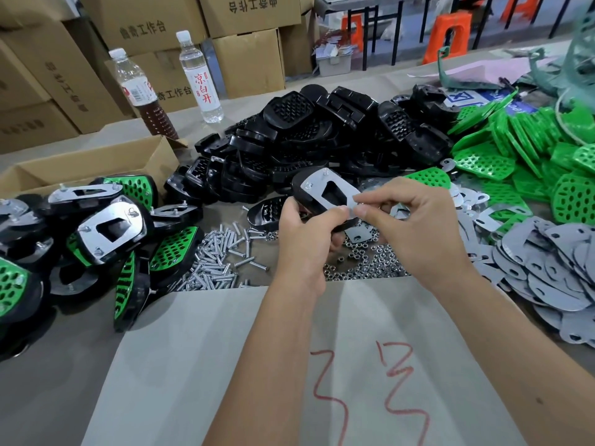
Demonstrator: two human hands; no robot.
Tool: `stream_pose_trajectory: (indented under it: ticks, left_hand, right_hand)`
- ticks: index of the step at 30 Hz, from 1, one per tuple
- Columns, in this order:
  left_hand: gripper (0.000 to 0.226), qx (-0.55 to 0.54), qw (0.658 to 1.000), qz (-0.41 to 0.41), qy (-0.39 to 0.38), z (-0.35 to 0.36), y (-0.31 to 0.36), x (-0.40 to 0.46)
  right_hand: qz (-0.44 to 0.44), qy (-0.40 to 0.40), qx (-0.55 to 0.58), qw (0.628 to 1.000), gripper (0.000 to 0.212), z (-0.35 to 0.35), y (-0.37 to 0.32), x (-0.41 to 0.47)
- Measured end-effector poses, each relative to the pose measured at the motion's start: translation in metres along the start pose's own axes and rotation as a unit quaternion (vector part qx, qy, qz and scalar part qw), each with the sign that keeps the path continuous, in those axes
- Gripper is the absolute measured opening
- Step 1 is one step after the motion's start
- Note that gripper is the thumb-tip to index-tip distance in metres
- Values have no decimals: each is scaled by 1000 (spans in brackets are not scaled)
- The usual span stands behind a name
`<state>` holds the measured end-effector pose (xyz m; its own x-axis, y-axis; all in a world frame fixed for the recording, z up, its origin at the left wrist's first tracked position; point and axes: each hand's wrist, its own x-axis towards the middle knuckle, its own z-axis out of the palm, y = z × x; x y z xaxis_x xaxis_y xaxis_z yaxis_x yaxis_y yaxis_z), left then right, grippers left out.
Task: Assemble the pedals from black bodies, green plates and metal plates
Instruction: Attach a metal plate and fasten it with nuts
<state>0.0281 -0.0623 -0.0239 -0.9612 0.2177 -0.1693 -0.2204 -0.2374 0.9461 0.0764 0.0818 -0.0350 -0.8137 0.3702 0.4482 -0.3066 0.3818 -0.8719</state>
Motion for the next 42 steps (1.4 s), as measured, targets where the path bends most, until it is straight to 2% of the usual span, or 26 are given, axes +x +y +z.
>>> stream_pose_trajectory:
  ticks: [5, 9, 12, 17, 21, 27, 33, 42]
  left_hand:
    - [34, 33, 999, 18, -19, -3, -1, 0]
    - [39, 29, 999, 7, -16, -4, -3, 0]
    - [40, 30, 999, 3, -15, -5, -4, 2]
    - [37, 27, 999, -2, -26, -6, -7, 4]
    - [28, 32, 999, -2, -23, -6, -9, 5]
    - [38, 14, 1000, -5, -27, -5, -6, 3]
    - [26, 22, 999, -13, -26, -7, -8, 6]
    - [29, 14, 999, -20, -27, -7, -8, 6]
  right_hand:
    - [-18, -36, 2, 999, 13, -1, 2, -1]
    - [-23, -64, 12, 998, 22, -5, 3, 2]
    - [-24, -78, -6, 997, 17, -7, 6, 2]
    - [-10, -64, 5, 998, 13, -5, 4, 0]
    - [37, -74, 16, 996, 9, -10, 3, 2]
    - [32, -82, 17, 996, 15, -10, 3, 0]
    - [53, -93, 49, 993, 11, -12, 2, 1]
    - [-43, -70, -5, 997, 20, -9, 2, 1]
